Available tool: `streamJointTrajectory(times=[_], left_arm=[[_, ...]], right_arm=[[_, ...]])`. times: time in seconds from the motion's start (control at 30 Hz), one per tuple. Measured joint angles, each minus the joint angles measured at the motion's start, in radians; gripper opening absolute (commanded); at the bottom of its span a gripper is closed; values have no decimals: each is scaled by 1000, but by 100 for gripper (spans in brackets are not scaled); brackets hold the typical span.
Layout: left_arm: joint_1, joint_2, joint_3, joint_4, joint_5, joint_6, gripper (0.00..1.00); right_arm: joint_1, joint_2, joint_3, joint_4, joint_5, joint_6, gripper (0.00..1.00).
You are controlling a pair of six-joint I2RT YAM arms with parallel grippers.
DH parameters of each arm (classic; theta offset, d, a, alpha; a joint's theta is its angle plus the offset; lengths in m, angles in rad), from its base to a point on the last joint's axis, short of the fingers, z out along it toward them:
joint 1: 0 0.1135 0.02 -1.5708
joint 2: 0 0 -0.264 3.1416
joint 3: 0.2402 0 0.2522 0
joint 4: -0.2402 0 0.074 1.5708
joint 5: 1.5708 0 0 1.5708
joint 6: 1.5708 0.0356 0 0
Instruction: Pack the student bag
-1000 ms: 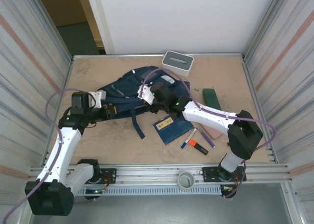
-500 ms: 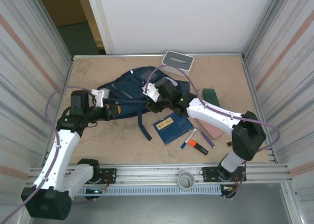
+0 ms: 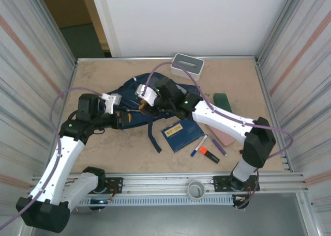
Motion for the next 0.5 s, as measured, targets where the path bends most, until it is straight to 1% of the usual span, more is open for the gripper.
streamJointTrajectory(times=[0.03,0.13,0.23,0.33,0.37,0.4,0.47,0.5], left_arm=[[8,-5,0,-4,-6,2,0],[71,-21,0,-11,-11,4,0],[145,-38,0,-16,-6,4,0],[201,-55,0,-16,-5,4,0],[213,-59,0,-16,-5,4,0],[220,-62,0,-16,-3,3,0],[224,-64,0,-15,11,1,0],[224,-64,0,-14,23,0,0]], right_arm=[[0,19,18,0,-8,-4,9],[2,68,67,5,-33,-3,1],[-5,77,76,11,-35,-1,0],[-30,76,74,8,-34,2,0],[-43,74,72,8,-34,6,3],[-52,72,68,8,-35,12,13],[-71,61,53,8,-48,25,40],[-76,57,48,8,-56,30,49]])
